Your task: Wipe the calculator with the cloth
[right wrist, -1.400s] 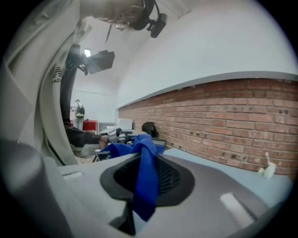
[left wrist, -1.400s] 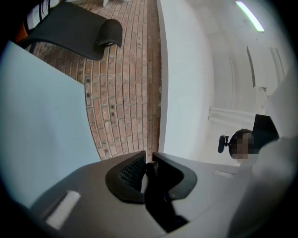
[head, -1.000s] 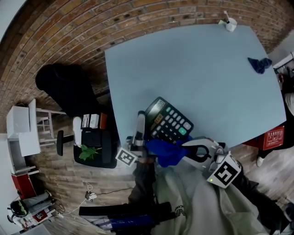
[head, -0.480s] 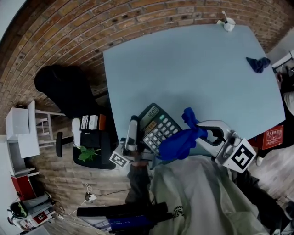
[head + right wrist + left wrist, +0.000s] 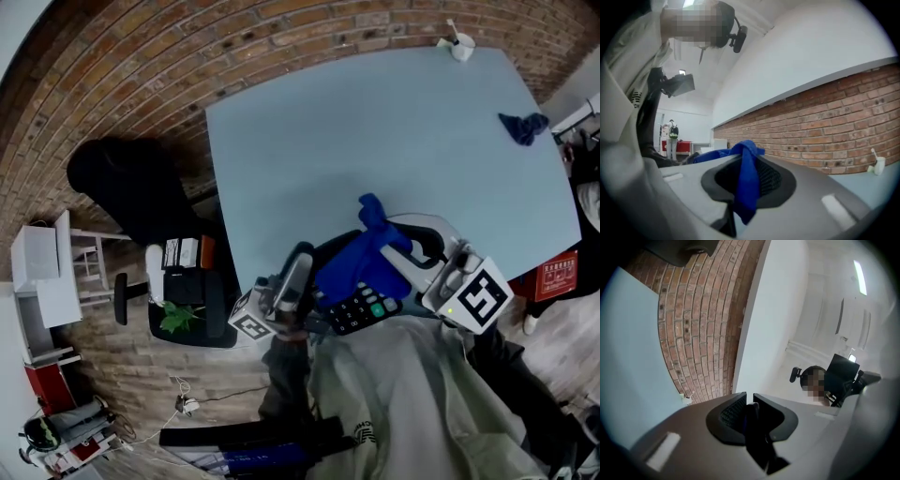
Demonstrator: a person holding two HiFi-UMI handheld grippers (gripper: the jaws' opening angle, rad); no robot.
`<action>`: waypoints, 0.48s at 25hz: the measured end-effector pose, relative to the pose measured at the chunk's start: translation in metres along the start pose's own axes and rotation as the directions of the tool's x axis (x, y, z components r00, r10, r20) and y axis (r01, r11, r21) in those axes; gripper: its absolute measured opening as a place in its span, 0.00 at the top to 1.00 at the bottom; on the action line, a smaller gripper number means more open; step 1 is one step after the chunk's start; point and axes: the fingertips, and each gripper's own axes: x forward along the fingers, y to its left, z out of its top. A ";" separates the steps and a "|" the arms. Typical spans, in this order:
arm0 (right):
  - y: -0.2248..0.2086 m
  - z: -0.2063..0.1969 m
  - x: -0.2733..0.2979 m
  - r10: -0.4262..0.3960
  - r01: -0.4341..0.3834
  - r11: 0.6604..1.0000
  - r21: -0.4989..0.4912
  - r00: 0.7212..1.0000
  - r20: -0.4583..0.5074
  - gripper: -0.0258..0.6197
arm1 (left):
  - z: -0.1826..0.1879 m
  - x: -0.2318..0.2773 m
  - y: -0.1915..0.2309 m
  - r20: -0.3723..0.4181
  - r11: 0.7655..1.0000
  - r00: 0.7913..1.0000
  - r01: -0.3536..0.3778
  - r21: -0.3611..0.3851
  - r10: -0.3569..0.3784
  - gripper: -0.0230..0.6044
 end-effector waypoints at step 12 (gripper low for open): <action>0.045 -0.031 -0.025 0.135 -0.128 0.987 0.100 0.988 -0.070 0.85 | 0.021 -0.023 0.027 0.126 0.984 0.977 -0.176 0.034 0.170 0.90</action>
